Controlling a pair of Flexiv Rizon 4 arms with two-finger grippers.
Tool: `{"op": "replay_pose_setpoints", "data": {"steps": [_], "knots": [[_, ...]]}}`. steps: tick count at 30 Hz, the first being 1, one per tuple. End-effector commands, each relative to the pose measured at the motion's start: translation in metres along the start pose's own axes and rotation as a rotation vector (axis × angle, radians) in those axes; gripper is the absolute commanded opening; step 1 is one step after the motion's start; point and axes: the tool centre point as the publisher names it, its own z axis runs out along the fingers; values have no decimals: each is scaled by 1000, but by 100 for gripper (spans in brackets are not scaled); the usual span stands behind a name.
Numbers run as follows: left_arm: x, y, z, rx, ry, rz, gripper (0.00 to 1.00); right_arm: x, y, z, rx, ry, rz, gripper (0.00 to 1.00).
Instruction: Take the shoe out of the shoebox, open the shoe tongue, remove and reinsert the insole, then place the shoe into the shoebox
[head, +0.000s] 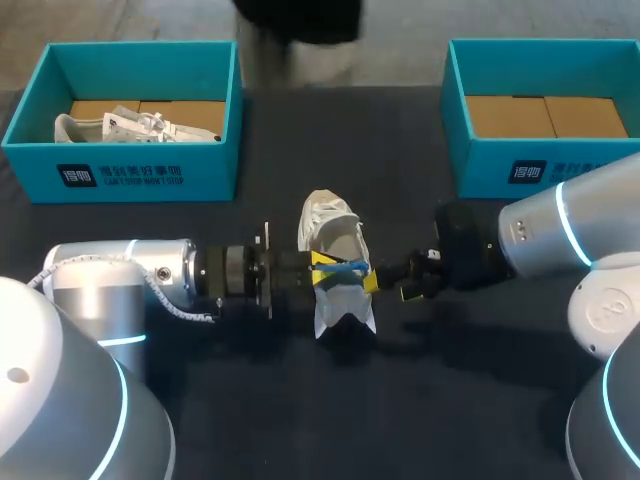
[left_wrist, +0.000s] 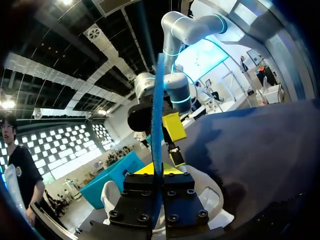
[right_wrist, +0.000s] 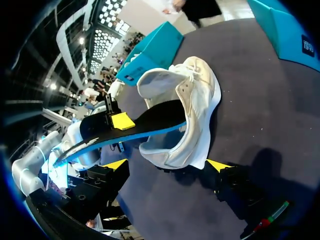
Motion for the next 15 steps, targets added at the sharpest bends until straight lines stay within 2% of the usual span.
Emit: {"op": "replay_pose_setpoints", "data": {"steps": [1,15], "knots": [[-1,6,3,-1,7,4,0,2,-1,0,-1,-5,1,100],[-1,33,1,-29,20,44,0,2,-1,0,-1,-5,1,100]]}}
